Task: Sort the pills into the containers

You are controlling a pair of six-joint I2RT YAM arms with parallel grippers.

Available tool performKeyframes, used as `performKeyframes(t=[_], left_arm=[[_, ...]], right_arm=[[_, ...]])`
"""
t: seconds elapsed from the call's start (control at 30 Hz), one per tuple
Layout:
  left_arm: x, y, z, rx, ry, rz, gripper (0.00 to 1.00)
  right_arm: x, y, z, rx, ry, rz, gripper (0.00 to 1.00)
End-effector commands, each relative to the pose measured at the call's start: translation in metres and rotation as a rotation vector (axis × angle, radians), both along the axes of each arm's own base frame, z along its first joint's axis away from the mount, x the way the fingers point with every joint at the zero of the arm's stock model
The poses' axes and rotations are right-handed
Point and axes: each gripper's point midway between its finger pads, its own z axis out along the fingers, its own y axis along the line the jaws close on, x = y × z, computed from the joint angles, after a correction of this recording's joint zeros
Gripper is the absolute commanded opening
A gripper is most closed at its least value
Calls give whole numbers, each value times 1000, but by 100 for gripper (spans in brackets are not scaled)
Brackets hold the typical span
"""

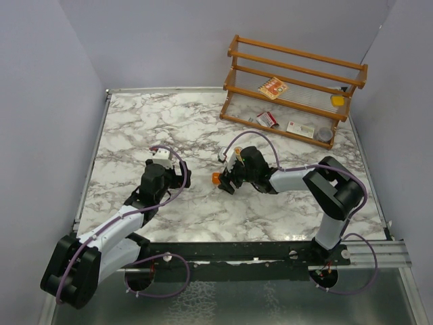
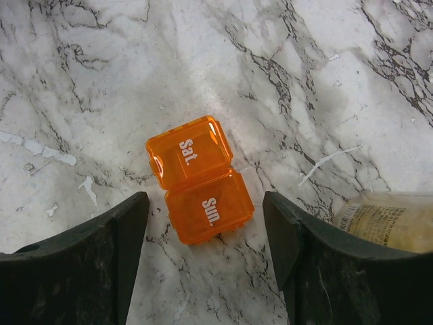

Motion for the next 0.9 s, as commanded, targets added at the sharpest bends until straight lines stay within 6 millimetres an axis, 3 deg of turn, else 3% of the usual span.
performKeyframes(t=[0.0,0.3,0.47,0.63,0.8,0.87], left_arm=[[-1,-1,-2,-3,2,1,99],[-1,-1,-3,-2,5,2,99],[-1,-1,-2,-4,4,-2,99],[0,-5,7,-19,-28,-23,99],[5,-19,22,-34,-54,-89,99],[4,-34,25,-51,-22,-163,99]], right_arm=[[4,5,-4,0,-1,5,67],[-2,5,-8,6,35,2,45],[-2,5,3,36,32,-21,20],[1,4,13,42,42,-59,4],[0,-1,36,74,26,-114,1],[-4,-2,46,77,12,-127,1]])
